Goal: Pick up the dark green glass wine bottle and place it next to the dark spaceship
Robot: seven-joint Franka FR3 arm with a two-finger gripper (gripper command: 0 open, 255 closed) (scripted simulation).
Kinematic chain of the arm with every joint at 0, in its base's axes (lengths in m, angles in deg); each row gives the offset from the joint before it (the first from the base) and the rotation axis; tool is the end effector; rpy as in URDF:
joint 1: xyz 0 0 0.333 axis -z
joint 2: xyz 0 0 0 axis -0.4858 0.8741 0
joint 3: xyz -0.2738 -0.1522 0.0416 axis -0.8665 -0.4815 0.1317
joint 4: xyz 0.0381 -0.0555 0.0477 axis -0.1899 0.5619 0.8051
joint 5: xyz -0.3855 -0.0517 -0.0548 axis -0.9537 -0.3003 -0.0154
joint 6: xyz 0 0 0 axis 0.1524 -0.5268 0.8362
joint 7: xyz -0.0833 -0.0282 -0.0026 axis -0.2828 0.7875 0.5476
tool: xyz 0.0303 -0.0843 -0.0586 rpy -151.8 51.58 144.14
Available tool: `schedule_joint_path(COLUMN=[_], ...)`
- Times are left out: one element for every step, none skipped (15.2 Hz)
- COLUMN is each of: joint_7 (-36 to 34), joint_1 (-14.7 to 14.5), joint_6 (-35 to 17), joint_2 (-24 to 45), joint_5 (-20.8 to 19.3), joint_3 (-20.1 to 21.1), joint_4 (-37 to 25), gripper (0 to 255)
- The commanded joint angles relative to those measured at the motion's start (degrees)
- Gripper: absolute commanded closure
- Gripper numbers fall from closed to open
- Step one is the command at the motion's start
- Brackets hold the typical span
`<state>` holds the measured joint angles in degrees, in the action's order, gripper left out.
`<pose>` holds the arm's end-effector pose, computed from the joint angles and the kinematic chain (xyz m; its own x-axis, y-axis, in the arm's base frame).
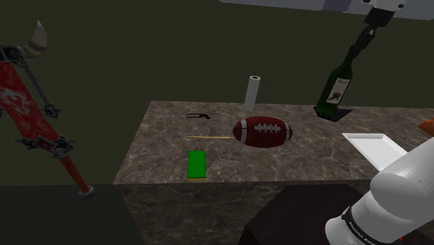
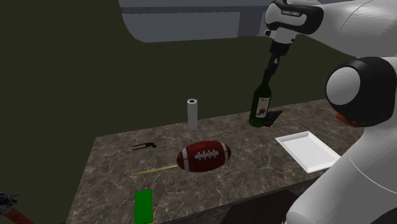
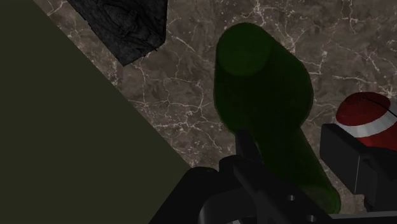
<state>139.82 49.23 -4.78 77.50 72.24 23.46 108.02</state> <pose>0.3317 -0.4227 0.6394 0.9259 0.3627 0.1061 0.3608 -0.9319 0.0372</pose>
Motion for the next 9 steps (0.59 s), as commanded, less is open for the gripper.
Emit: schedule_joint_path(joint_7=[1.0, 1.0, 0.9, 0.9, 0.9, 0.9, 0.9, 0.9, 0.9], joint_1=[0.4, 0.4, 0.4, 0.4, 0.3, 0.4, 0.4, 0.4, 0.4], joint_6=[-1.0, -1.8, -2.7, -3.5, -4.3, -5.1, -5.8, -6.6, -7.4], joint_2=[-0.2, -0.4, -0.6, -0.8, -0.9, -1.1, -1.2, -1.4, -1.5], joint_5=[0.0, -0.2, -0.3, -0.4, -0.4, -0.5, -0.6, -0.6, -0.7], joint_3=[-0.5, -0.4, -0.4, -0.4, -0.3, -0.3, -0.3, -0.3, -0.3], joint_4=[1.2, 2.2, 3.2, 4.2, 5.1, 6.0, 6.9, 7.8, 8.7], gripper=[255, 255, 255, 255, 255, 255, 255, 255, 255])
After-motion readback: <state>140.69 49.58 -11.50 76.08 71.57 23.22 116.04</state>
